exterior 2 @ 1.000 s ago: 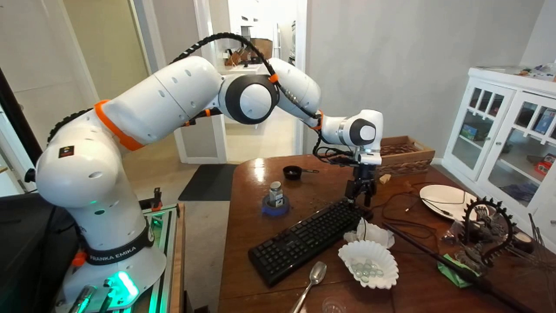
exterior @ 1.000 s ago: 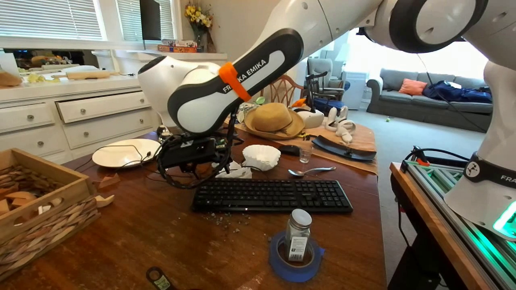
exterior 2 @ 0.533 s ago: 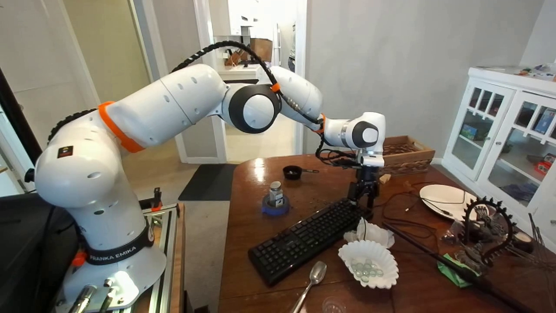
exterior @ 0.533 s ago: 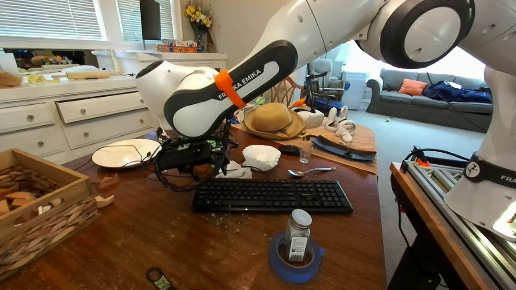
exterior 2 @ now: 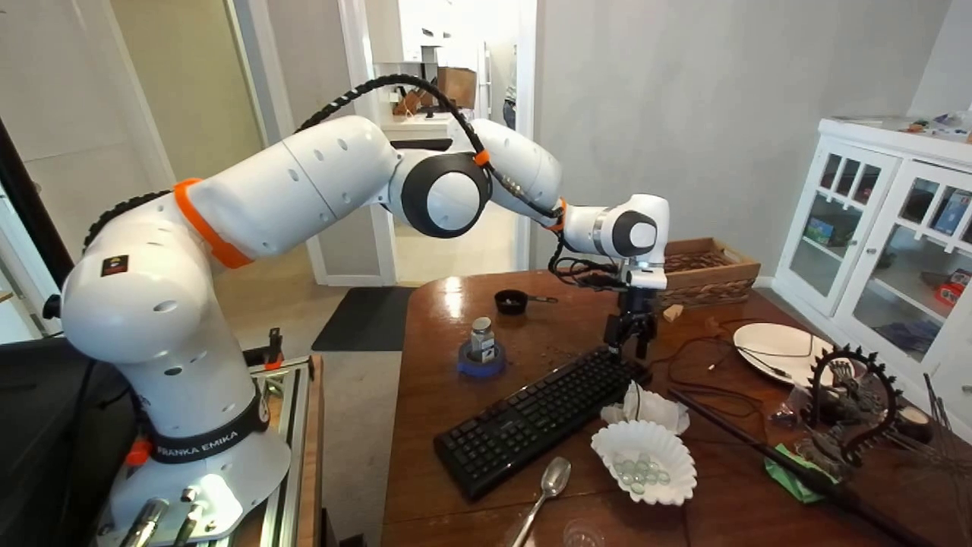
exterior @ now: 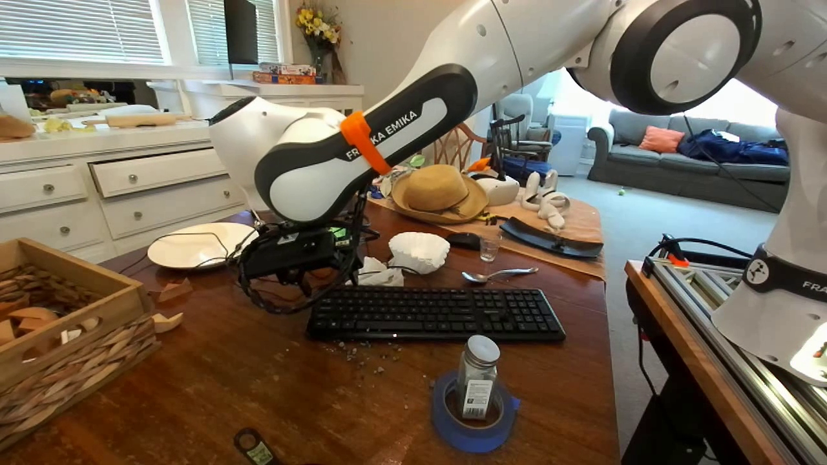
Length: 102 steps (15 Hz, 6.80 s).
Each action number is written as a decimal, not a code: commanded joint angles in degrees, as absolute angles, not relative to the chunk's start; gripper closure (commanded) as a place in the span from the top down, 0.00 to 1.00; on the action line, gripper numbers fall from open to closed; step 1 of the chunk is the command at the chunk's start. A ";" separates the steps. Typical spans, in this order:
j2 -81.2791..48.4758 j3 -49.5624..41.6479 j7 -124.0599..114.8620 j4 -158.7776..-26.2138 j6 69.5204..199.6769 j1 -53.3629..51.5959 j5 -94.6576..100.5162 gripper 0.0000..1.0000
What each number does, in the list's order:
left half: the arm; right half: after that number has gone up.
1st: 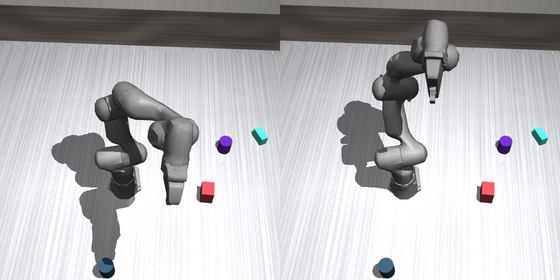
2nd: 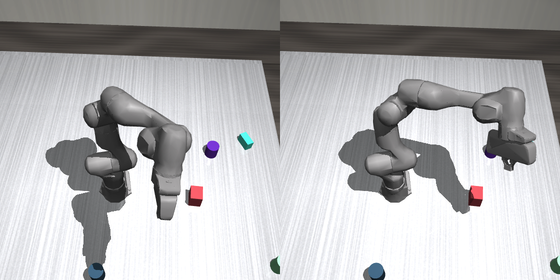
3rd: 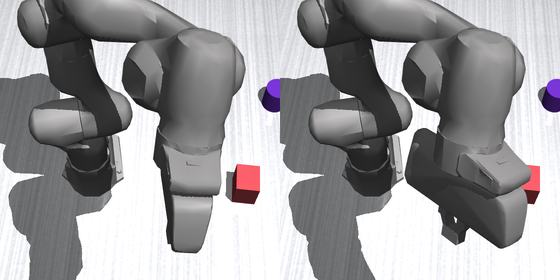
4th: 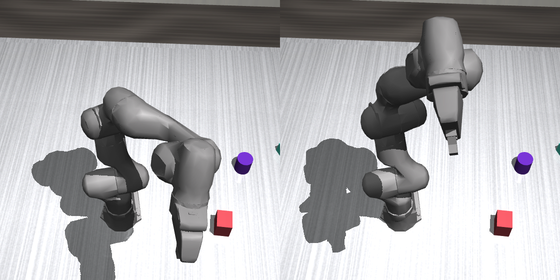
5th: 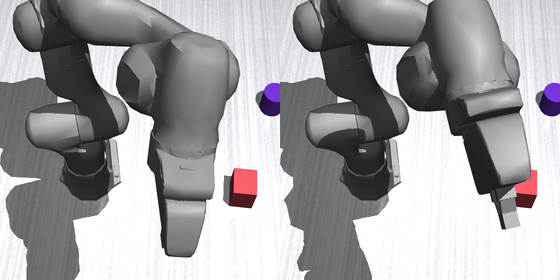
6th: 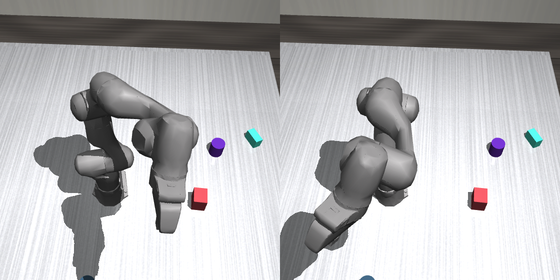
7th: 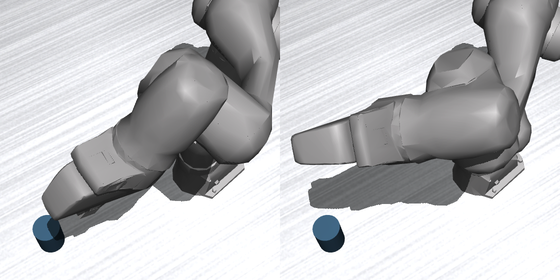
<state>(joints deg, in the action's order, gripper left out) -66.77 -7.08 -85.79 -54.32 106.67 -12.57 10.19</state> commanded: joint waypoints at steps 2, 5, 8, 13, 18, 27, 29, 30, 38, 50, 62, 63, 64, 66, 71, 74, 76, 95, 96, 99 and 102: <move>-71.51 -6.38 -84.45 -47.98 103.88 -12.18 8.87 1.00; -73.69 -6.42 -84.35 -46.05 102.04 -11.83 8.60 1.00; -75.41 -6.58 -84.51 -43.84 100.51 -11.58 8.58 1.00; -76.00 -7.79 -83.07 -40.61 94.05 -11.15 9.68 0.75; -75.85 -8.69 -79.11 -40.40 88.36 -9.33 10.35 0.35; -76.36 -10.24 -79.59 -39.14 85.41 -7.52 10.12 0.47; -75.81 -10.28 -79.38 -39.50 86.28 -8.02 10.42 0.46; -75.02 -10.20 -78.82 -40.08 86.96 -8.46 10.69 0.53; -69.64 -8.10 -69.16 -44.34 87.71 -10.92 10.50 1.00; -65.04 -6.65 -45.65 -60.84 90.86 -12.49 15.95 1.00; -57.74 -5.56 -45.69 -71.97 97.78 -14.29 18.03 1.00; -57.66 -6.08 -45.16 -72.04 97.56 -14.81 17.42 1.00; -57.20 -5.98 -44.79 -72.78 97.19 -14.93 17.40 1.00; -56.31 -6.41 -43.97 -74.86 96.35 -15.22 18.16 1.00; -52.17 -7.41 -40.82 -83.84 105.46 -14.26 21.50 1.00; -49.70 -7.45 -40.81 -87.46 113.42 -13.31 20.23 1.00; -47.60 -7.08 -38.94 -90.04 116.45 -12.86 19.69 1.00; -40.78 -8.13 -30.19 -99.92 124.12 -13.13 21.12 1.00; -38.87 -8.02 -29.23 -102.54 125.64 -12.65 21.20 1.00; -32.27 -7.98 -24.92 -112.54 132.17 -10.57 21.09 1.00; -26.56 -9.07 -20.80 -121.18 134.04 -9.26 22.66 1.00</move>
<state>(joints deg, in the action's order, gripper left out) -34.33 -8.46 -24.14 -110.05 130.46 -10.64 20.11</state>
